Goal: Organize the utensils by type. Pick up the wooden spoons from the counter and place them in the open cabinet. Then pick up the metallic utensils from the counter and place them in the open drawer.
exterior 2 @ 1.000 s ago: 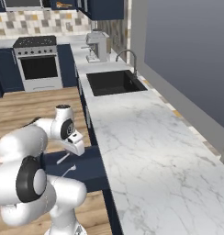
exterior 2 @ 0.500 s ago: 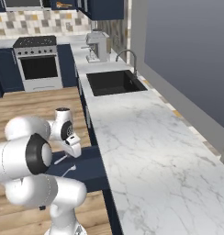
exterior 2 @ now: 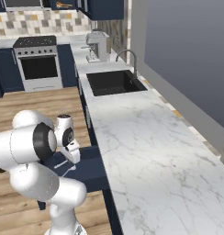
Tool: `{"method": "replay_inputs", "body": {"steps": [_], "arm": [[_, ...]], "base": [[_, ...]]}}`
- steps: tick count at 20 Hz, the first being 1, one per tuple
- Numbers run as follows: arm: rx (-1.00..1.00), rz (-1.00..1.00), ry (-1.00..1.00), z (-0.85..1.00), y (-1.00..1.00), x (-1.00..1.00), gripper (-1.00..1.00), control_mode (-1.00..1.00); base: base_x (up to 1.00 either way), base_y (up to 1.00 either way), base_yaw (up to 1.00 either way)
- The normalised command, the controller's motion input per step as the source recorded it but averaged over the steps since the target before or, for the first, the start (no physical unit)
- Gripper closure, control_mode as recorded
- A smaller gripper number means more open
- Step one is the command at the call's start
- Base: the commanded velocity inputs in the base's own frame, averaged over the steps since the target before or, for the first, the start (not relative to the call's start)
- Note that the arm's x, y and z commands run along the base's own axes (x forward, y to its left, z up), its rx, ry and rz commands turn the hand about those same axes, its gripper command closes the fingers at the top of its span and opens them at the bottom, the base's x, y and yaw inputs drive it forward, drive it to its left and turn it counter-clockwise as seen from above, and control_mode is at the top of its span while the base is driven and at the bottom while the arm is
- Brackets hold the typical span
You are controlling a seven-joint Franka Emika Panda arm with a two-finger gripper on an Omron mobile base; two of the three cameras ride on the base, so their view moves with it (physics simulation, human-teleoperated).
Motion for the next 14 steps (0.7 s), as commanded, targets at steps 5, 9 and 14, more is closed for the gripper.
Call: {"method": "replay_inputs", "body": {"steps": [5,9,14], "arm": [[0.00,-0.09,0.00,-0.38,0.00,0.01,1.00,-1.00],[0.00,-0.10,0.00,-0.39,0.00,0.04,1.00,-1.00],[-0.01,-0.10,0.00,-0.39,0.00,0.07,1.00,-1.00]], "base": [[0.00,0.00,0.00],[0.00,0.00,0.00],[0.00,0.00,0.00]]}}
